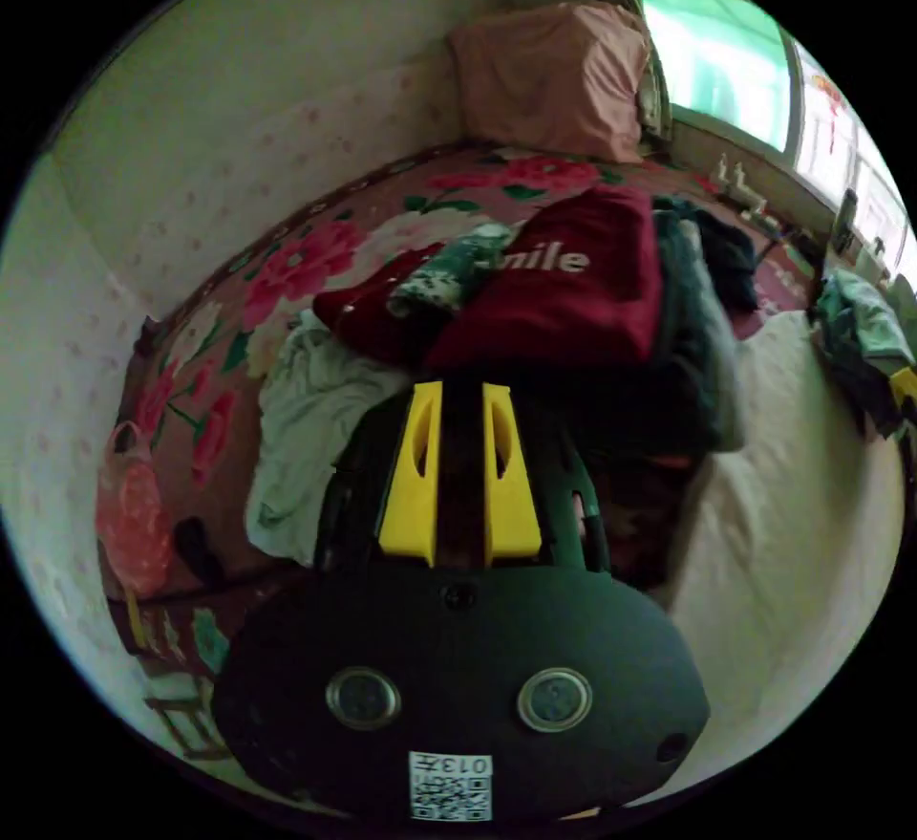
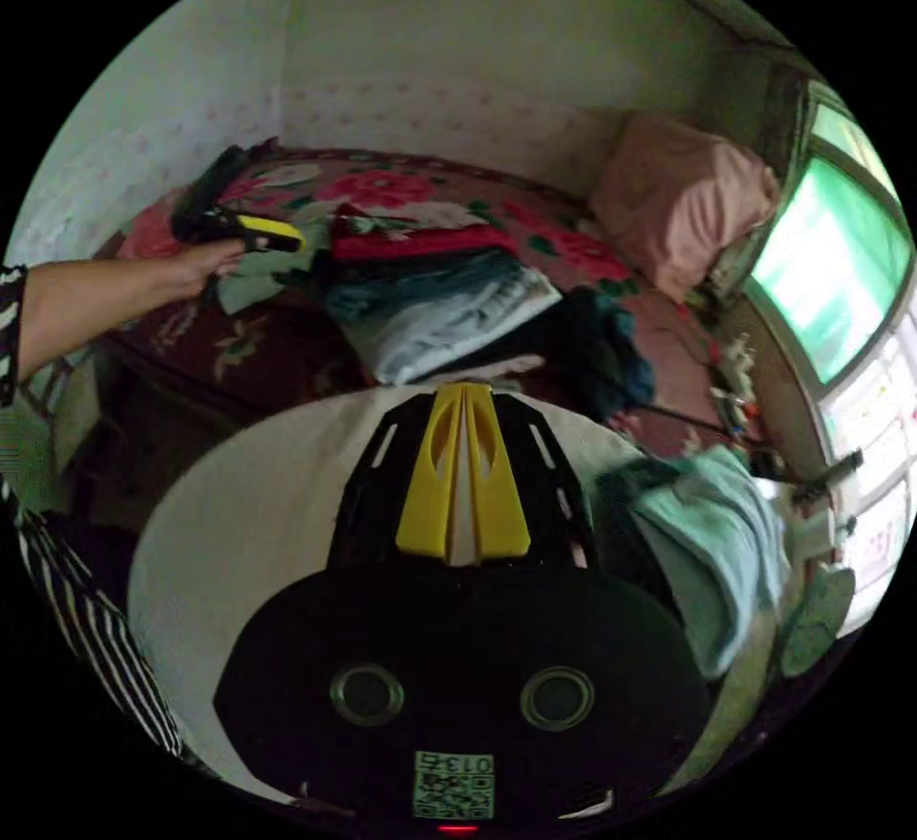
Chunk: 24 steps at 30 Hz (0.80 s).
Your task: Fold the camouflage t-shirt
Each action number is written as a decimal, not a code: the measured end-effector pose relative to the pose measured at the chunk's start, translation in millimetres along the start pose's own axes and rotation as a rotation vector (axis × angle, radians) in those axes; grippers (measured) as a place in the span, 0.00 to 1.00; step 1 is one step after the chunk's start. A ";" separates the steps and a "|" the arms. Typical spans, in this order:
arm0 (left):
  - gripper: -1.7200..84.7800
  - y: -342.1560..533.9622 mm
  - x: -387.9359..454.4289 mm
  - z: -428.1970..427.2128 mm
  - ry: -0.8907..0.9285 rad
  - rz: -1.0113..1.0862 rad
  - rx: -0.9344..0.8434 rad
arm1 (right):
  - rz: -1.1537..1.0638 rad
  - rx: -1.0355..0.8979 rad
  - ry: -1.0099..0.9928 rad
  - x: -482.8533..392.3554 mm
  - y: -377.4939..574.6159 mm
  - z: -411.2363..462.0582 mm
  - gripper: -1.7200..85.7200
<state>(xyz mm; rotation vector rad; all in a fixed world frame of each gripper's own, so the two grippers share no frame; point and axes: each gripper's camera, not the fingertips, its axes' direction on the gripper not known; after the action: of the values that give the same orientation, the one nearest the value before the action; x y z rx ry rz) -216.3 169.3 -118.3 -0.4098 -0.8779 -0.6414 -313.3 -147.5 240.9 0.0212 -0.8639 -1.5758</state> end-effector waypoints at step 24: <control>0.05 -72.5 -116.4 105.1 0.282 0.227 0.221 | -0.173 -0.134 -0.040 -88.4 -284.5 191.7 0.03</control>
<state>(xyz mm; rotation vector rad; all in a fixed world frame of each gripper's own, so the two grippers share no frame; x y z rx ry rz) -380.2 216.3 -146.4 -0.2084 -0.6138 -0.3756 -626.8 8.7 188.0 -0.0316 -0.8029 -1.7992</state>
